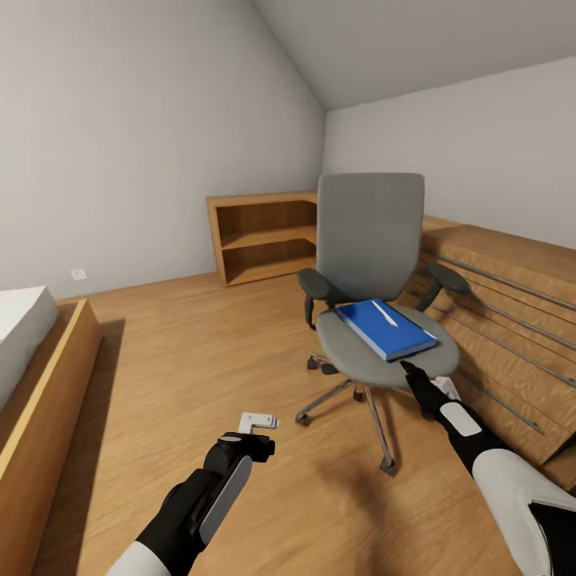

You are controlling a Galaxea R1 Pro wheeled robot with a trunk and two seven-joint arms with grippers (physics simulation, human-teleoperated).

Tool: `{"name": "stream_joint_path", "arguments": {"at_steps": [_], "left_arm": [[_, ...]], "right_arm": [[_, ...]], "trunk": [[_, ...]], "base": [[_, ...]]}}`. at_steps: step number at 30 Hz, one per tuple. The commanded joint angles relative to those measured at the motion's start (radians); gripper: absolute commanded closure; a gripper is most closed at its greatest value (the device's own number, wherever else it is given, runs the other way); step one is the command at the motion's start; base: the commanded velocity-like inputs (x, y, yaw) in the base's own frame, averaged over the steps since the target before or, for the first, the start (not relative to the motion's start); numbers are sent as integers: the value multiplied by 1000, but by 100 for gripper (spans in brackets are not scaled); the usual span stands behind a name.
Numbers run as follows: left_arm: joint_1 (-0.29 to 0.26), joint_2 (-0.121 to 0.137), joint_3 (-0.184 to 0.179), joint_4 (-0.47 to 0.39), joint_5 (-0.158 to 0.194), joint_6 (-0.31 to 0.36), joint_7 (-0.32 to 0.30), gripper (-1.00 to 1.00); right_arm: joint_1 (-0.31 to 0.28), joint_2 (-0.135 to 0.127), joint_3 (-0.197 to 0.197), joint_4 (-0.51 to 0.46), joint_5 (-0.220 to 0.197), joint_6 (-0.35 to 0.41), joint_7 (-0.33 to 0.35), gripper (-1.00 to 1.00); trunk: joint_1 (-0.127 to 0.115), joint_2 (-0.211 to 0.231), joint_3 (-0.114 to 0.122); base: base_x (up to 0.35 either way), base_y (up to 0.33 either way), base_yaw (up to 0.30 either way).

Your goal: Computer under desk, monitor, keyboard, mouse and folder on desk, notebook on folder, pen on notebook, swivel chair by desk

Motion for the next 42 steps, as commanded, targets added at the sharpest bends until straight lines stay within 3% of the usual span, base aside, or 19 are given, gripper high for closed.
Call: {"name": "stream_joint_path", "arguments": {"at_steps": [1, 42], "left_arm": [[-1, 0, -2, -1, 11, 2, 9, -100], [-1, 0, -2, 0, 12, 2, 6, -100]], "right_arm": [[0, 0, -4, 1, -3, 7, 2, -100], [0, -1, -4, 1, -3, 7, 2, -100]], "trunk": [[0, 0, -1], [0, 0, -1]], "base": [[187, -83, 0], [29, -7, 0]]}}
